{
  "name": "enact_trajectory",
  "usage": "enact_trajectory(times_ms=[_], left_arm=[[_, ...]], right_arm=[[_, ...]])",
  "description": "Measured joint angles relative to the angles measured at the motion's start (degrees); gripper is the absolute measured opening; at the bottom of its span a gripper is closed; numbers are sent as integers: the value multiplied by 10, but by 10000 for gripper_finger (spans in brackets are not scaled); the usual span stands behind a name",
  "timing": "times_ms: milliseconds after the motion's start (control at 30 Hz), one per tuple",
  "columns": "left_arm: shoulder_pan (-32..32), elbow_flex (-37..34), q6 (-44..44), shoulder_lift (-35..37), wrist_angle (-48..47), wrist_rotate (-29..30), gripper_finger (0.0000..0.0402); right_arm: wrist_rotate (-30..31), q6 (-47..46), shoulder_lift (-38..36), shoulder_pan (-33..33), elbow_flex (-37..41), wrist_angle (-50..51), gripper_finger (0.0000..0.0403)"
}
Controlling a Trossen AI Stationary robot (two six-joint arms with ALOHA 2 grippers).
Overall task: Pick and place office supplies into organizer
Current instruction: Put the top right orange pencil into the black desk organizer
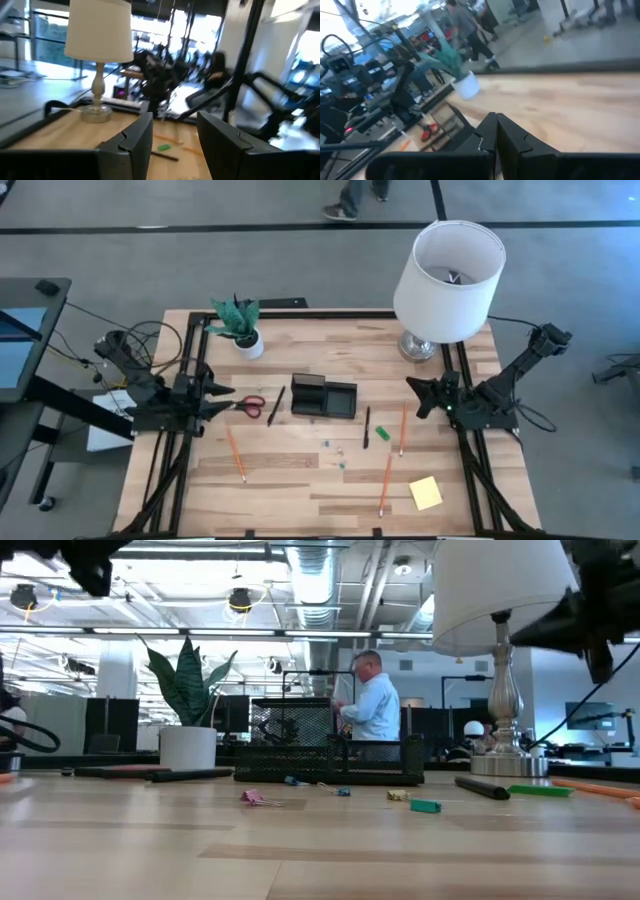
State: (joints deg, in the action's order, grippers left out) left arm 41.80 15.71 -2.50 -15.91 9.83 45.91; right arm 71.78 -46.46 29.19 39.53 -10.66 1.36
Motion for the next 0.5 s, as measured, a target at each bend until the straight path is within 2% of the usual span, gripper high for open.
enact_trajectory(times_ms=[133, 200, 267, 300, 367, 500], left_arm=[[0, 37, -1, -94, -26, 41, 140], [0, 44, -18, -132, -27, 55, 138], [0, 48, -51, -166, -27, 55, 137], [0, 49, -71, -181, -25, 55, 137], [0, 49, -110, -207, -25, 55, 137], [0, 49, -157, -248, -25, 56, 137]], right_arm=[[-13, 242, 0, 7, -33, -190, 0], [-55, 360, 1, 23, -59, -288, 0], [-123, 438, 8, 42, -87, -351, 0], [-148, 457, 20, 52, -102, -358, 0], [-145, 454, 61, 72, -123, -337, 0], [-38, 374, 161, 119, -170, -289, 0]])
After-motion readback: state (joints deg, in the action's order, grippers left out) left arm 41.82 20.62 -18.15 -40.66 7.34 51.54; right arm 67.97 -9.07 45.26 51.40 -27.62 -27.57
